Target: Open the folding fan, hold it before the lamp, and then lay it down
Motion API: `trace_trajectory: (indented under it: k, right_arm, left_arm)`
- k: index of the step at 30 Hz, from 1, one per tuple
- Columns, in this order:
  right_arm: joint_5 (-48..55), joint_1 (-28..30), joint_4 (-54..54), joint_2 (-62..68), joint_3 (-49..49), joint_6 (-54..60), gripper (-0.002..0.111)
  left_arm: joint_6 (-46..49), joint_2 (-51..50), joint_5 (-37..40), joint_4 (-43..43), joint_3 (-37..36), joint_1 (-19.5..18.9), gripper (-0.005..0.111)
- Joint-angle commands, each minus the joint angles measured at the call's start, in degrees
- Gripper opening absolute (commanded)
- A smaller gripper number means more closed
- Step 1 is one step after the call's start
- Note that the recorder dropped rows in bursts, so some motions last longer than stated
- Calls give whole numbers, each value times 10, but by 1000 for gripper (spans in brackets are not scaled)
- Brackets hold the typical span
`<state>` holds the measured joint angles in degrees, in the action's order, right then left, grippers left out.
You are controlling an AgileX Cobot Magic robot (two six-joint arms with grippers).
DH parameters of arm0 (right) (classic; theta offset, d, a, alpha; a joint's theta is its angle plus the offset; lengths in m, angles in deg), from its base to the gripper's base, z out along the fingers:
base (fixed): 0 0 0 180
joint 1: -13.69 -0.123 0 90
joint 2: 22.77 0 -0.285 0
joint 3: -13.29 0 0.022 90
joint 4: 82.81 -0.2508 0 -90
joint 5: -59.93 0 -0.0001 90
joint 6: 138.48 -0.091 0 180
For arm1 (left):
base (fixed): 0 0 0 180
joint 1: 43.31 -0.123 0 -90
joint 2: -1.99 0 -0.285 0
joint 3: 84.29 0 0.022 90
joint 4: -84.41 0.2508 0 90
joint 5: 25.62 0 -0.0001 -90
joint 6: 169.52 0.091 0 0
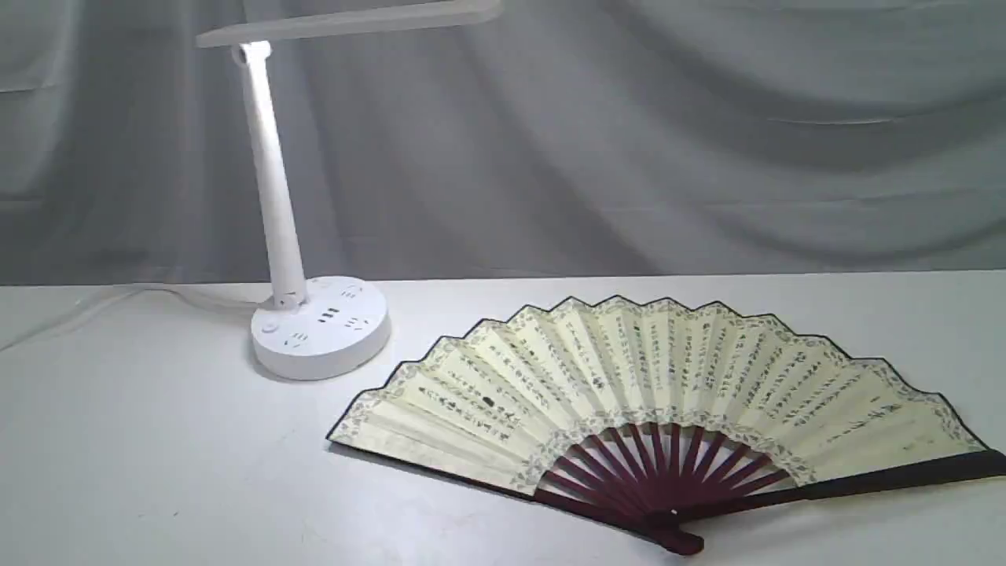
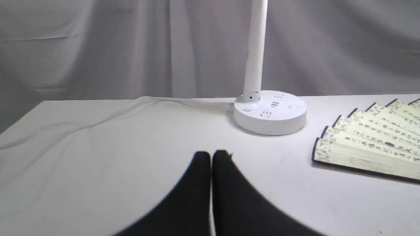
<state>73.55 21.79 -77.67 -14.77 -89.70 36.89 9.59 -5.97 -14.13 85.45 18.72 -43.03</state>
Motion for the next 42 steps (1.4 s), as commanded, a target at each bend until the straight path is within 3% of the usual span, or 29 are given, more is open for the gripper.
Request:
trace_trajectory:
  k: [1, 35, 42]
  right_arm:
    - [-5, 5, -5, -2, 2, -2, 0]
    - [-13, 5, -13, -2, 2, -3, 0]
    - [-14, 28, -13, -2, 2, -2, 0]
  left_arm:
    - [-3, 2, 1, 3, -2, 3, 0]
    - [-3, 2, 1, 3, -2, 3, 0]
    - [-3, 2, 1, 3, -2, 3, 0]
